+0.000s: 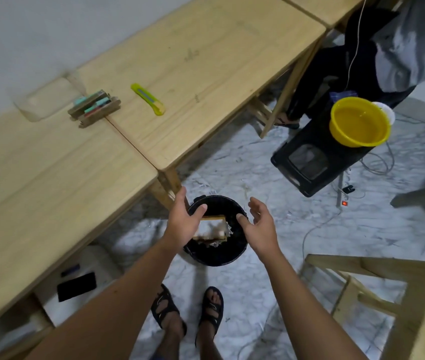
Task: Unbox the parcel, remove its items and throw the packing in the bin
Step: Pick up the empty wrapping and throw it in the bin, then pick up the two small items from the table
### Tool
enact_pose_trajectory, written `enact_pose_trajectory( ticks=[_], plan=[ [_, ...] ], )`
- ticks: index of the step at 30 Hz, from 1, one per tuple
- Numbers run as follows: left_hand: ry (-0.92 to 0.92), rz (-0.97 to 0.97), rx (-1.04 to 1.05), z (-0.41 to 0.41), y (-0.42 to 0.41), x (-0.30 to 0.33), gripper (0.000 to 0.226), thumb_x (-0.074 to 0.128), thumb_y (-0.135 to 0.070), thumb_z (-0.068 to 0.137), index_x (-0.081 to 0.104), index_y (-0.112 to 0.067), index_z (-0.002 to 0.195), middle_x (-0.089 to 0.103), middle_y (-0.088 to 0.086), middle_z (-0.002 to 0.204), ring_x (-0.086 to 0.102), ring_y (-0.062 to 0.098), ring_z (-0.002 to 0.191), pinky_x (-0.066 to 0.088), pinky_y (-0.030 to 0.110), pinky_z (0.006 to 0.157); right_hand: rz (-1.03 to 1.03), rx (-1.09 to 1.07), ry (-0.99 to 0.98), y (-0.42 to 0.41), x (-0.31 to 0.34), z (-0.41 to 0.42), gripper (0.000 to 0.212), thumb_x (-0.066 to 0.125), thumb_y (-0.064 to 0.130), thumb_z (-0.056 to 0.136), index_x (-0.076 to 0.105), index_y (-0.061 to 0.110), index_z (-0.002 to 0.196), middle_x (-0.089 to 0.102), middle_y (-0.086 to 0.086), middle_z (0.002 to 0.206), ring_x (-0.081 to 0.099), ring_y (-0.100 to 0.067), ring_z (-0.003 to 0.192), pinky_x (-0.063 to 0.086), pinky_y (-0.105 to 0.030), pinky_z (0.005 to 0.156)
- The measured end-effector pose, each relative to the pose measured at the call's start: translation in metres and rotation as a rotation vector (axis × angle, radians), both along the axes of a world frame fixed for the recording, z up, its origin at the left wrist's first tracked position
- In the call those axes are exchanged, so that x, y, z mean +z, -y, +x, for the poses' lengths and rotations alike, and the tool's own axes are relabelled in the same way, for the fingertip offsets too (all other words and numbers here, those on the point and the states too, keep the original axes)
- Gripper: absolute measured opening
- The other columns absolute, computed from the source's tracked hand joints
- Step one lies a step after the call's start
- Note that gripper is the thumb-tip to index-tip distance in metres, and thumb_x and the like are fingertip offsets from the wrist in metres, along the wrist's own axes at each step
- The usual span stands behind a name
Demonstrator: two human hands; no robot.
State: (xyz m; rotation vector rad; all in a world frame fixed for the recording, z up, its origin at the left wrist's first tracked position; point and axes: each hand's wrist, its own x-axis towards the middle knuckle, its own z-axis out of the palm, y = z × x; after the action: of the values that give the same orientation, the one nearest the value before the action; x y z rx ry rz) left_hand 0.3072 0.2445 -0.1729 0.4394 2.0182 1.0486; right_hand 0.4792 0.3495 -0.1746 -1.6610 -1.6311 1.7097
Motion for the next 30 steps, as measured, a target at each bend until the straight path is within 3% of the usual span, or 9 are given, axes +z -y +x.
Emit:
enact_pose_trajectory(
  ticks=[4, 10, 15, 22, 25, 27, 30],
  plan=[
    [-0.057, 0.060, -0.030, -0.007, -0.001, 0.012, 0.078, 0.064, -0.033, 0.104, 0.020, -0.017, 0.166, 0.027, -0.002, 0.172, 0.025, 0.016, 0.159, 0.024, 0.039, 0.130, 0.050, 0.050, -0.013, -0.002, 0.008, -0.012, 0.059, 0.074, 0.018, 0.094, 0.048, 0.024, 0.147, 0.053, 0.002, 0.151, 0.049, -0.016, 0.141, 0.040, -0.030, 0.114],
    [-0.232, 0.135, -0.020, -0.047, 0.009, 0.053, 0.069, 0.060, -0.045, 0.104, 0.029, -0.030, 0.164, 0.036, -0.008, 0.168, 0.033, 0.012, 0.154, 0.032, 0.044, 0.126, 0.171, 0.180, -0.094, -0.005, 0.052, -0.068, 0.057, 0.072, 0.019, 0.095, 0.048, 0.027, 0.147, 0.052, 0.005, 0.152, 0.047, -0.012, 0.141, 0.039, -0.030, 0.115],
    [-0.367, 0.111, 0.140, -0.128, 0.036, 0.083, 0.075, 0.059, -0.073, 0.089, 0.033, -0.048, 0.155, 0.044, -0.018, 0.162, 0.045, 0.010, 0.148, 0.041, 0.043, 0.120, 0.306, 0.294, -0.176, -0.005, 0.086, -0.156, 0.053, 0.071, 0.027, 0.095, 0.051, 0.032, 0.143, 0.053, 0.013, 0.147, 0.045, -0.006, 0.140, 0.035, -0.025, 0.114],
    [-0.507, -0.018, 0.233, -0.240, 0.100, 0.092, 0.077, 0.065, -0.048, 0.100, 0.032, -0.021, 0.164, 0.033, 0.004, 0.170, 0.037, 0.022, 0.155, 0.031, 0.042, 0.127, 0.411, 0.525, -0.220, 0.011, 0.104, -0.289, 0.056, 0.074, 0.021, 0.092, 0.052, 0.027, 0.143, 0.051, 0.009, 0.146, 0.042, 0.002, 0.129, 0.032, -0.019, 0.107],
    [-0.582, -0.087, 0.265, -0.278, 0.119, 0.082, 0.079, 0.067, -0.041, 0.100, 0.029, -0.016, 0.164, 0.025, 0.011, 0.172, 0.025, 0.023, 0.160, 0.021, 0.034, 0.129, 0.499, 0.618, -0.228, 0.014, 0.098, -0.344, 0.057, 0.077, 0.018, 0.087, 0.055, 0.020, 0.140, 0.052, -0.003, 0.143, 0.046, -0.010, 0.131, 0.038, -0.028, 0.113],
    [-0.633, -0.097, 0.270, -0.301, 0.129, 0.072, 0.080, 0.068, -0.037, 0.100, 0.029, -0.009, 0.164, 0.025, 0.014, 0.172, 0.020, 0.025, 0.161, 0.019, 0.036, 0.130, 0.567, 0.688, -0.236, 0.012, 0.089, -0.378, 0.061, 0.077, 0.018, 0.080, 0.057, 0.015, 0.138, 0.050, -0.010, 0.144, 0.047, -0.022, 0.136, 0.037, -0.035, 0.117],
    [-0.682, -0.161, 0.215, -0.332, 0.141, 0.051, 0.084, 0.067, -0.041, 0.100, 0.027, -0.001, 0.162, 0.025, 0.016, 0.172, 0.012, 0.029, 0.163, 0.018, 0.040, 0.131, 0.632, 0.822, -0.160, 0.003, 0.075, -0.415, 0.066, 0.075, 0.014, 0.077, 0.056, 0.013, 0.141, 0.042, -0.014, 0.152, 0.038, -0.029, 0.145, 0.028, -0.027, 0.119]
  ],
)
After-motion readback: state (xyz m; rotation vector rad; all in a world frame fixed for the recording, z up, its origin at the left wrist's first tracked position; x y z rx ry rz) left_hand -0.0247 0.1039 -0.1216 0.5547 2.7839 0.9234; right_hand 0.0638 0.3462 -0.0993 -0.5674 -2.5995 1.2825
